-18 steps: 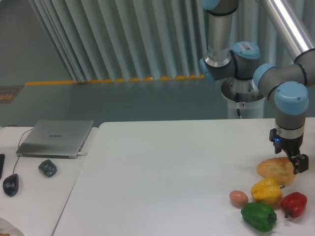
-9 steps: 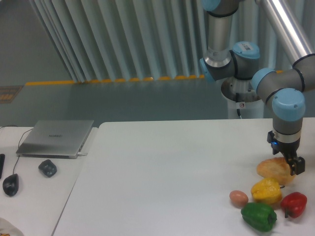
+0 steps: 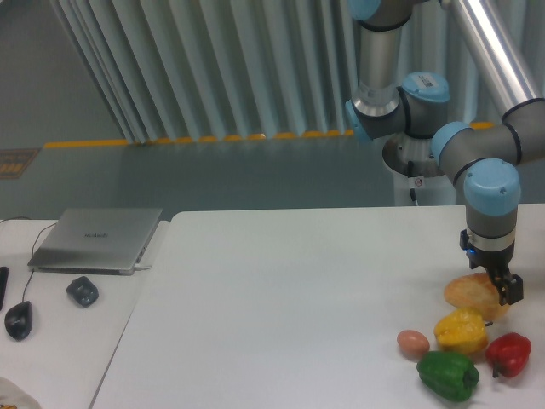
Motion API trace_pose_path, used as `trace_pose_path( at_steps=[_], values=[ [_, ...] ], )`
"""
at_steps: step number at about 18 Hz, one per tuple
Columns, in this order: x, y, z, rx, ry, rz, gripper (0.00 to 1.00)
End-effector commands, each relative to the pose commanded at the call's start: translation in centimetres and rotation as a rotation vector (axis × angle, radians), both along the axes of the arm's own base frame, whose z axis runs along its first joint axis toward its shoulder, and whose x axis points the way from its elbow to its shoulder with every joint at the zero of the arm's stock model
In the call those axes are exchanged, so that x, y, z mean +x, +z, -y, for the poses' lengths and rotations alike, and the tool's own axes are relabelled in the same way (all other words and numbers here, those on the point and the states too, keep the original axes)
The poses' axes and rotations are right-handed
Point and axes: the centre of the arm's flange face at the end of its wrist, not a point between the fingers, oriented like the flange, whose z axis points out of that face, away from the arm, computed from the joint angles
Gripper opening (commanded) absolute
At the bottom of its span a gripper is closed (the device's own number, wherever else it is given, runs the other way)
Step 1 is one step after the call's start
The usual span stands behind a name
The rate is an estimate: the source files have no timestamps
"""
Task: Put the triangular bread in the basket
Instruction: 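Close the gripper on the bread loaf's edge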
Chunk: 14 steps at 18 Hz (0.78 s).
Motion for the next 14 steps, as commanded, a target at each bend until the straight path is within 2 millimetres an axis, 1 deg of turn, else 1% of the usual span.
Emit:
trace_pose_path(
  at_steps=[1, 3, 4, 5, 6, 7, 8, 9, 11, 12, 13, 14],
  values=[
    [0.0, 0.0, 0.0, 0.0, -0.002, 0.0, 1.0],
    [0.0, -0.1, 0.0, -0.001, -0.002, 0.001, 0.85],
    [0.0, -0.1, 0.0, -0.005, 0.0, -0.001, 0.69],
    [0.0, -0.1, 0.0, -0.027, -0.008, -0.018, 0.6],
    [0.0, -0.2, 0.2, -0.057, -0.016, -0.038, 0.54],
    [0.5, -0.7, -0.3, -0.097, -0.034, -0.062, 0.45],
    [0.6, -0.6, -0.6, -0.106, -0.039, -0.075, 0.43],
    [0.3, -0.5, -0.7, -0.104, -0.031, -0.078, 0.36],
    [0.4, -0.3, -0.8, -0.098, -0.032, -0.077, 0.34],
    [0.3, -0.2, -0.7, -0.103, -0.029, -0.08, 0.26],
    [0.3, 0.0, -0.8, -0.1, -0.031, -0.083, 0.23],
    [0.2, 0.4, -0.9, -0.093, -0.03, -0.087, 0.23]
  ],
)
